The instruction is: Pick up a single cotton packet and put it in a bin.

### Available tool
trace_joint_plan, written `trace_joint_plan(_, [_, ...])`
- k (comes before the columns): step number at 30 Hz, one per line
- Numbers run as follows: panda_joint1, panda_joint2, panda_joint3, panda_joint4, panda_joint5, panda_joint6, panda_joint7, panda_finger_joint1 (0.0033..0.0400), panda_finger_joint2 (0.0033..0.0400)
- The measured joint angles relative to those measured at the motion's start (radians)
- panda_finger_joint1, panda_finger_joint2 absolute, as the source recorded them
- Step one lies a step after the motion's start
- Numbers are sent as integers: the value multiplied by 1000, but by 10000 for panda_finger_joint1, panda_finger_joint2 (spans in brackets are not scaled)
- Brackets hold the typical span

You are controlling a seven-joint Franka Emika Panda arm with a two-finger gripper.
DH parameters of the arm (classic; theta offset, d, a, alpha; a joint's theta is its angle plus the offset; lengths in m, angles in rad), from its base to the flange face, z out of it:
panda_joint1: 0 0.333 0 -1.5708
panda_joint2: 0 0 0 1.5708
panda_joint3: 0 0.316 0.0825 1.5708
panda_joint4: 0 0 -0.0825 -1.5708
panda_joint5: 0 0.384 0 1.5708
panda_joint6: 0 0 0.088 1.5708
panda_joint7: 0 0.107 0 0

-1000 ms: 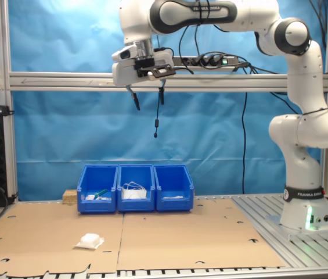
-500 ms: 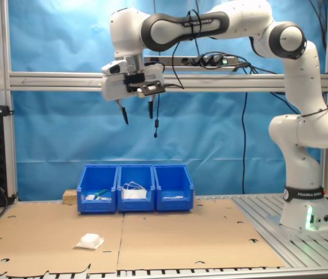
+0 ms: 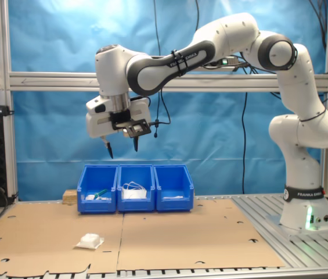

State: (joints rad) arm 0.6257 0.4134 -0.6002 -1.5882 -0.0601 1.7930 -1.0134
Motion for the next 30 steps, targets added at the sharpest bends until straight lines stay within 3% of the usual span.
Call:
trace_joint_plan(9, [0, 111, 21, -2, 11, 126, 0, 400, 400])
trace_joint_plan(21, [-8, 188, 36, 0, 184, 216, 0, 400, 400])
trace_joint_plan(30, [-26, 258, 37, 33, 288, 250, 0, 400, 400])
